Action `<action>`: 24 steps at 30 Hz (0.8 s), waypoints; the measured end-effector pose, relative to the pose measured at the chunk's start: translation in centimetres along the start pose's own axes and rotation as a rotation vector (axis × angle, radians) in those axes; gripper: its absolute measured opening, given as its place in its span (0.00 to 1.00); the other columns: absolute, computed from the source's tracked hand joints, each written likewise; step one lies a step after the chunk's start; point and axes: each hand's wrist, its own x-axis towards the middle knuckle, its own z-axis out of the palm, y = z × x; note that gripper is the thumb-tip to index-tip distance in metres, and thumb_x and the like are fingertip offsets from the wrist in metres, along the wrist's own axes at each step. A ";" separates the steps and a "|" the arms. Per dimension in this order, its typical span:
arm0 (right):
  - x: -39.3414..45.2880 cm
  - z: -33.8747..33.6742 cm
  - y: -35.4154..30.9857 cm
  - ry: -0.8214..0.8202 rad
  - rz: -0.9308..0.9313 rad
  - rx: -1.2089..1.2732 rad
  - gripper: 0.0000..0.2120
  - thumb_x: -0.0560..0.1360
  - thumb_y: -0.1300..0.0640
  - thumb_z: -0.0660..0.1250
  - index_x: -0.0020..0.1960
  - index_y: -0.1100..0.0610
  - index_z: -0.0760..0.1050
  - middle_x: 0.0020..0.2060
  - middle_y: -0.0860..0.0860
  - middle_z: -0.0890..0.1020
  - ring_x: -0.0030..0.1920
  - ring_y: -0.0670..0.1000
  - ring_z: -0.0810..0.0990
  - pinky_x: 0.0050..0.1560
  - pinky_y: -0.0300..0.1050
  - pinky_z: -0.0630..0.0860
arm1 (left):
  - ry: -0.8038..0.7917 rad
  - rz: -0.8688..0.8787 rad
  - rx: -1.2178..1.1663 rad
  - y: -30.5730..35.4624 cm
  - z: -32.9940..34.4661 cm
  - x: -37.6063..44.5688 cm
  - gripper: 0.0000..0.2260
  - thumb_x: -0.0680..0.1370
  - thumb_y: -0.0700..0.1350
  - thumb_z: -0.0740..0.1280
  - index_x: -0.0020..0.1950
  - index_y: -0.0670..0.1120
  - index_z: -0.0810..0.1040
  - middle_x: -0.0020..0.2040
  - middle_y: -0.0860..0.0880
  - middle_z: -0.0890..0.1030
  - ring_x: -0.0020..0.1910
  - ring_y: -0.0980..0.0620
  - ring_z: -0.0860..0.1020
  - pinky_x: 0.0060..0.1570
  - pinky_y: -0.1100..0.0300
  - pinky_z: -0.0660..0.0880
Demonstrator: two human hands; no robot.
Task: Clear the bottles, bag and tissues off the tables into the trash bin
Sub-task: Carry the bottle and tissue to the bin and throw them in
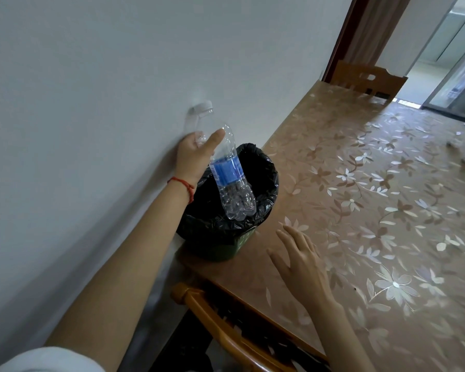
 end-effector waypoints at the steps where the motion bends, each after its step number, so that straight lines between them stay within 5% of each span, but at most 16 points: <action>1: 0.0 0.0 0.0 -0.001 -0.004 -0.006 0.24 0.75 0.42 0.56 0.62 0.56 0.74 0.63 0.53 0.76 0.63 0.53 0.74 0.58 0.51 0.74 | 0.011 -0.004 -0.001 0.0 0.0 0.1 0.47 0.60 0.67 0.71 0.68 0.38 0.66 0.61 0.42 0.75 0.55 0.47 0.77 0.59 0.49 0.74; 4: -0.1 0.0 -0.2 0.004 -0.014 -0.011 0.24 0.75 0.42 0.57 0.62 0.56 0.74 0.62 0.53 0.77 0.62 0.53 0.75 0.58 0.49 0.74 | 0.071 0.014 0.001 0.0 0.3 0.7 0.38 0.64 0.60 0.72 0.66 0.39 0.69 0.62 0.40 0.75 0.60 0.44 0.75 0.61 0.47 0.72; 8: -0.2 0.0 -0.4 0.014 -0.022 -0.003 0.23 0.75 0.43 0.57 0.61 0.56 0.74 0.62 0.53 0.77 0.61 0.53 0.75 0.56 0.51 0.75 | 0.128 0.071 0.071 -0.7 0.9 1.1 0.31 0.70 0.51 0.72 0.68 0.39 0.67 0.65 0.43 0.73 0.59 0.54 0.71 0.59 0.63 0.68; 19: -0.7 0.1 -0.6 -0.009 -0.004 0.013 0.24 0.74 0.41 0.56 0.61 0.56 0.75 0.62 0.53 0.77 0.62 0.54 0.75 0.56 0.54 0.76 | 0.078 0.011 0.099 -2.3 0.5 -1.3 0.27 0.73 0.52 0.69 0.68 0.44 0.68 0.65 0.45 0.74 0.61 0.52 0.74 0.55 0.62 0.68; 24: -1.0 0.1 -0.6 -0.023 0.006 0.012 0.25 0.75 0.41 0.56 0.62 0.56 0.74 0.62 0.54 0.76 0.63 0.54 0.74 0.58 0.56 0.75 | -0.088 0.198 0.243 -3.8 0.5 -5.4 0.30 0.70 0.59 0.66 0.66 0.44 0.71 0.65 0.49 0.74 0.63 0.54 0.72 0.63 0.61 0.66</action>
